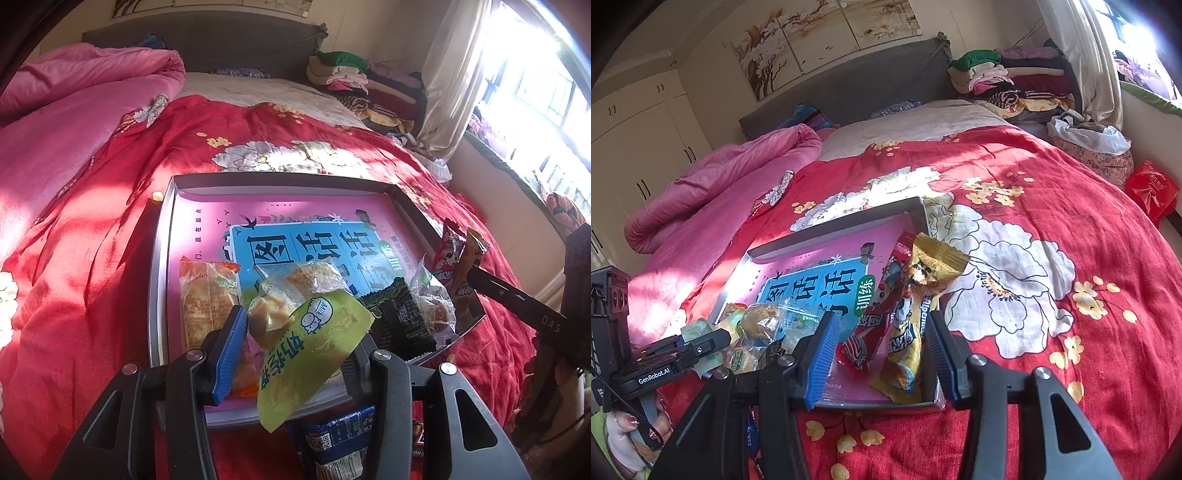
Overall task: Organize snacks
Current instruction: 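Lower and release yellow-green packet in tray with left tool while right tool releases candy bag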
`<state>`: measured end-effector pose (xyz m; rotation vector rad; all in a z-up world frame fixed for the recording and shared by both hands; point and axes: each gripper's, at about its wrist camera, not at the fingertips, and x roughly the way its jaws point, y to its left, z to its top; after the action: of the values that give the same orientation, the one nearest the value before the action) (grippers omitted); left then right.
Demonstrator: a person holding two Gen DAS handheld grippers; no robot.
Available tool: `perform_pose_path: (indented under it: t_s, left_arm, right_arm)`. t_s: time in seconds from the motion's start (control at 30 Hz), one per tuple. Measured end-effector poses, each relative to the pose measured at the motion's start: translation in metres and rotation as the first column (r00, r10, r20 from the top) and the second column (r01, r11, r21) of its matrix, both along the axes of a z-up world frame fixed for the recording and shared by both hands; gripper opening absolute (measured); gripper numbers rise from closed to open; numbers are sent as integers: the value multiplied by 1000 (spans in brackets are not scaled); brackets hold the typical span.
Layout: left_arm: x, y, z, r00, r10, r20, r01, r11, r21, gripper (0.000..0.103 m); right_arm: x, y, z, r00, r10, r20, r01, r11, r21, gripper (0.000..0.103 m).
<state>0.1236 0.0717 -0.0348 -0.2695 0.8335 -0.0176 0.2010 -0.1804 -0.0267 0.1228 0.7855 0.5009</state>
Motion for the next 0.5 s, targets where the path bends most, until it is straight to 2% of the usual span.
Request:
perform_pose_path:
  t_s: [0.23,0.5]
  left_arm:
    - [-1,0,3,1000,-1,10,1,1000,-1,51]
    - [-4,0,9,1000,3,21,-3,1000,7,60]
  right_arm:
    - [1,8,-7,999,29,-25,-28,1000,2,49]
    - [0,14,-9,998,55,-37,-55,998,7,49]
